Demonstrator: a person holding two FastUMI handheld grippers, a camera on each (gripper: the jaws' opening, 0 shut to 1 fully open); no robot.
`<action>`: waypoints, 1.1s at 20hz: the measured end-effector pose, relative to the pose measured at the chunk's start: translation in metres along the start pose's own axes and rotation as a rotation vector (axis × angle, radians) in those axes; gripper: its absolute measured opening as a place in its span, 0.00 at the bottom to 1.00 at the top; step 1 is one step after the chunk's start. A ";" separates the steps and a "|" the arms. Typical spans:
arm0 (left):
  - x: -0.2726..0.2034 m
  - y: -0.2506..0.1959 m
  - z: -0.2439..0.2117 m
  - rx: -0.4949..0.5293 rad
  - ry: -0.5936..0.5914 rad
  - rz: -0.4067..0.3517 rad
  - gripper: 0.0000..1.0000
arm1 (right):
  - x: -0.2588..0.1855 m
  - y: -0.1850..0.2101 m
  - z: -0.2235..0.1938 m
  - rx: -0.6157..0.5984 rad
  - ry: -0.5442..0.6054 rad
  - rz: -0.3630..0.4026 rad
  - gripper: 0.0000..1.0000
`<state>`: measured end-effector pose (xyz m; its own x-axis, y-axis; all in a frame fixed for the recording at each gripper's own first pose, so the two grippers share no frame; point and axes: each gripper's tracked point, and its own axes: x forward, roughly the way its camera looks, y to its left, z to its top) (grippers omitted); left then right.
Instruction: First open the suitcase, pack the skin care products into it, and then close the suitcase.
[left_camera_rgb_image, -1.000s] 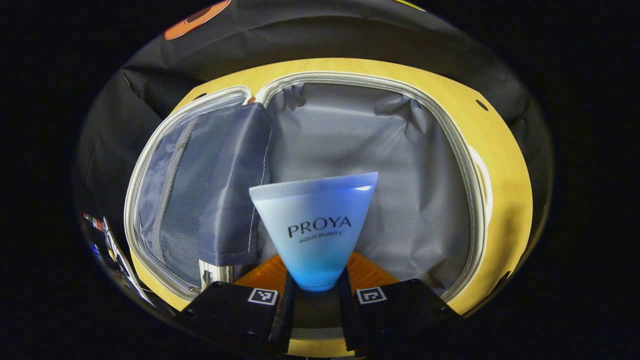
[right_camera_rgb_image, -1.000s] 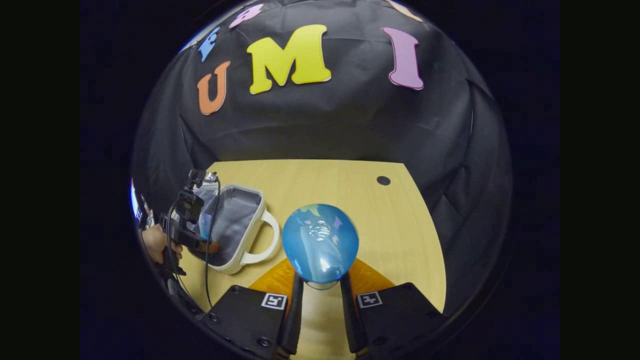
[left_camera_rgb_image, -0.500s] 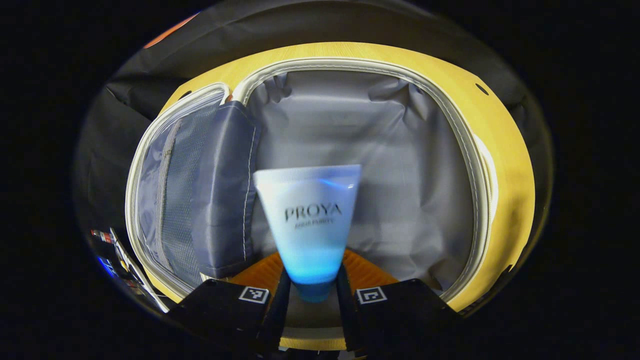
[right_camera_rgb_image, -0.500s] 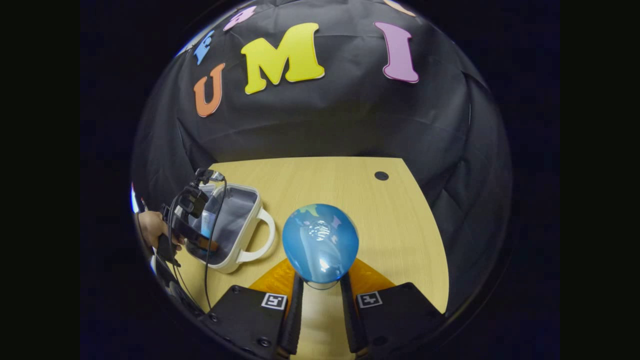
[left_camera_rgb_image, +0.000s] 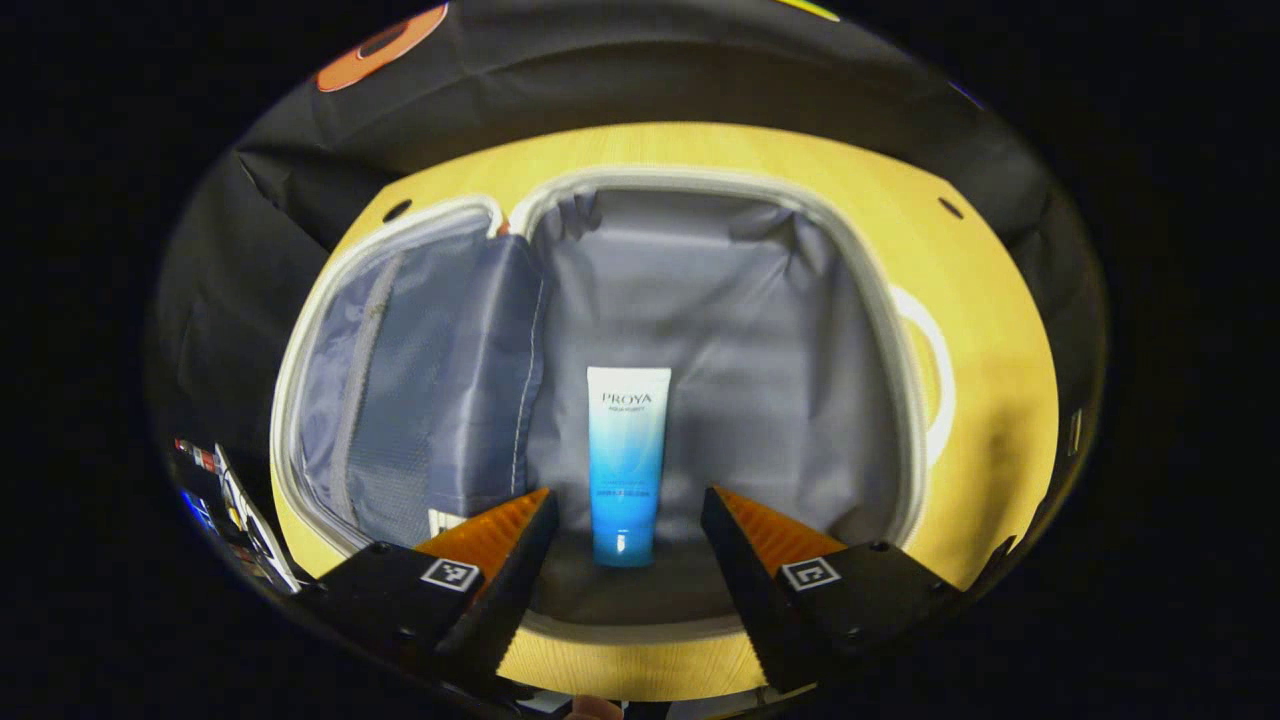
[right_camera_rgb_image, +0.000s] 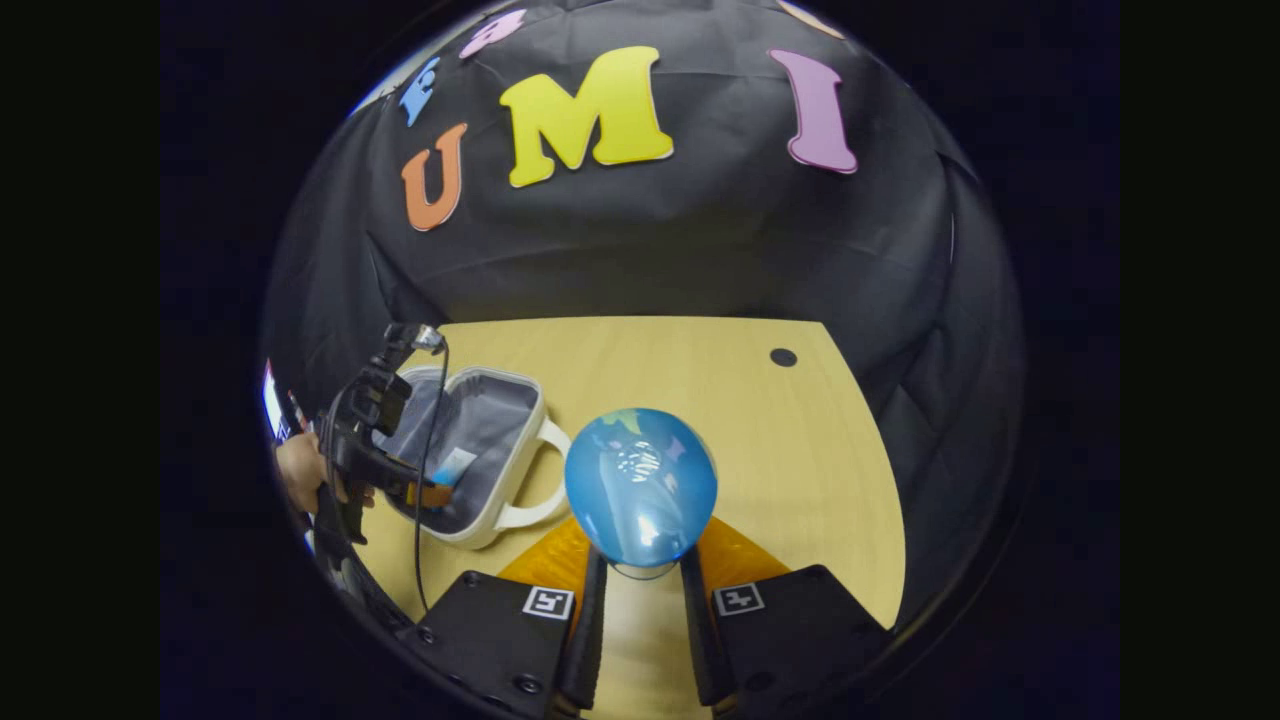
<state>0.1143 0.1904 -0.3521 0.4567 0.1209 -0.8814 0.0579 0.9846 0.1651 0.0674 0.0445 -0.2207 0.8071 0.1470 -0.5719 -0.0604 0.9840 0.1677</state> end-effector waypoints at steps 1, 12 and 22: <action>-0.015 0.001 0.002 -0.001 -0.044 0.005 0.97 | 0.003 0.011 0.004 -0.007 0.001 0.012 0.34; -0.148 0.061 -0.015 -0.131 -0.440 -0.041 0.96 | 0.084 0.168 0.000 -0.088 0.120 0.147 0.34; -0.229 0.093 0.019 -0.074 -0.788 -0.059 0.96 | 0.129 0.231 -0.095 -0.058 0.408 0.094 0.34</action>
<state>0.0320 0.2515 -0.1267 0.9501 -0.0301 -0.3106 0.0556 0.9957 0.0736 0.1015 0.3007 -0.3324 0.4986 0.2524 -0.8293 -0.1652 0.9668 0.1950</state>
